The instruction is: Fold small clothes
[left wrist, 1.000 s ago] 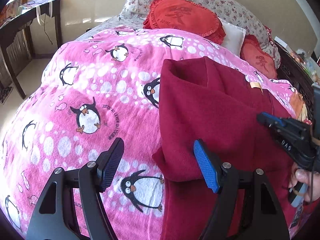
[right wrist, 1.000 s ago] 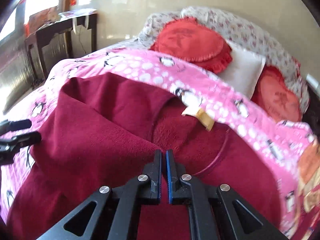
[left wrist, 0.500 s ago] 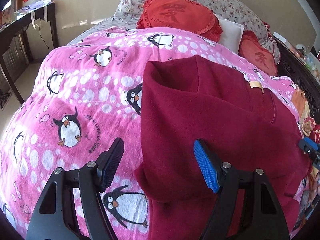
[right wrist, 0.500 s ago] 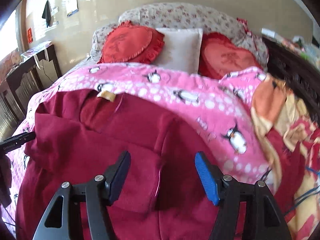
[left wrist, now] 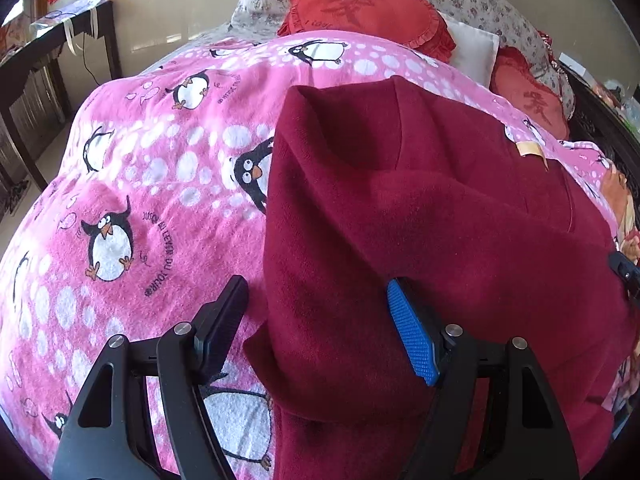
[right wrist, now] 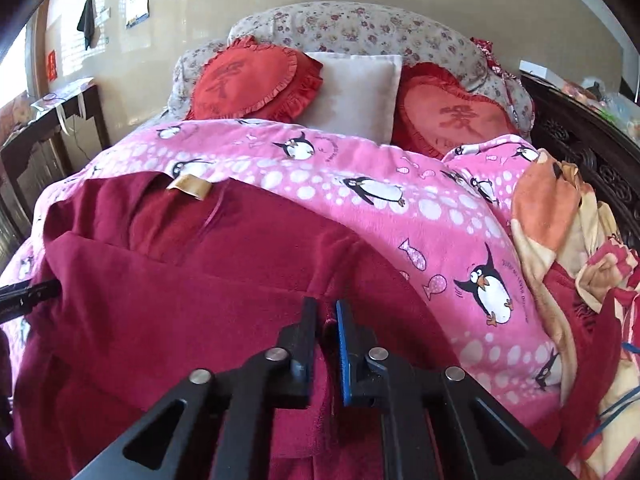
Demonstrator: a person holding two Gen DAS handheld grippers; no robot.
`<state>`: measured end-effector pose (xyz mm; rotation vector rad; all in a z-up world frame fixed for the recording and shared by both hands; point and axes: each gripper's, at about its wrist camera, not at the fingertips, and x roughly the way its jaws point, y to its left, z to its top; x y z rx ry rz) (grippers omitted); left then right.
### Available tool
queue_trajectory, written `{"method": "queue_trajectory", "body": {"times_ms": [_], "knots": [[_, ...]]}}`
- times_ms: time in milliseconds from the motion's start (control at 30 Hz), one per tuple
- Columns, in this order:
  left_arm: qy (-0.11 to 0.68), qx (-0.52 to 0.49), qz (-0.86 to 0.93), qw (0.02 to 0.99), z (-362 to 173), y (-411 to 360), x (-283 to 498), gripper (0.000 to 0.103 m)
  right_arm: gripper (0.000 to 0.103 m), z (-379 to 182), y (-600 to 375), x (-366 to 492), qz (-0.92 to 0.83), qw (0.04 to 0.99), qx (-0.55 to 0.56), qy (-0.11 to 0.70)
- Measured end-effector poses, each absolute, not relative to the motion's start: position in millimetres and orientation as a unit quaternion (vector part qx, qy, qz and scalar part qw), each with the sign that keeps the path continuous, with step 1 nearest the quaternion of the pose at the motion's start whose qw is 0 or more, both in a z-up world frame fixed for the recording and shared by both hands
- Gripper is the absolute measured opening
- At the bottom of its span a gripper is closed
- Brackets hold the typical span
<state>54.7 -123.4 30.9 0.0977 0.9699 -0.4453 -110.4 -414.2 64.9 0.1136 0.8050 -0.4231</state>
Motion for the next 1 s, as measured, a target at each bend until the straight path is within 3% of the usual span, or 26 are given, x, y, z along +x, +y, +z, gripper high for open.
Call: {"method": "queue_trajectory", "body": {"times_ms": [100,133,233,400,533,700,900,1000], "knots": [[0.453,0.044,-0.219,0.863,40,-120,49,0.073,0.041,81,-409,-124,-0.212,0.898,0.066,0.38],[0.448,0.044,-0.218,0.866,43,-119,47,0.073,0.044,85,-406,-129,-0.206,0.902,0.074,0.373],[0.442,0.045,-0.225,0.867,48,-119,42,0.073,0.044,89,-391,-136,-0.186,0.904,0.08,0.376],[0.461,0.1,-0.221,0.854,31,-136,33,0.073,0.044,47,-385,-123,-0.184,0.878,0.087,0.434],[0.458,0.106,-0.227,0.853,39,-131,27,0.073,0.044,68,-390,-139,-0.163,0.888,0.11,0.415],[0.449,0.074,-0.23,0.86,55,-119,25,0.073,0.049,100,-445,-184,-0.244,0.879,0.13,0.389],[0.457,0.081,-0.239,0.853,54,-123,16,0.073,0.049,95,-524,-231,-0.326,0.833,0.218,0.392],[0.463,0.087,-0.237,0.849,50,-127,13,0.073,0.049,93,-552,-236,-0.379,0.806,0.209,0.404]]}}
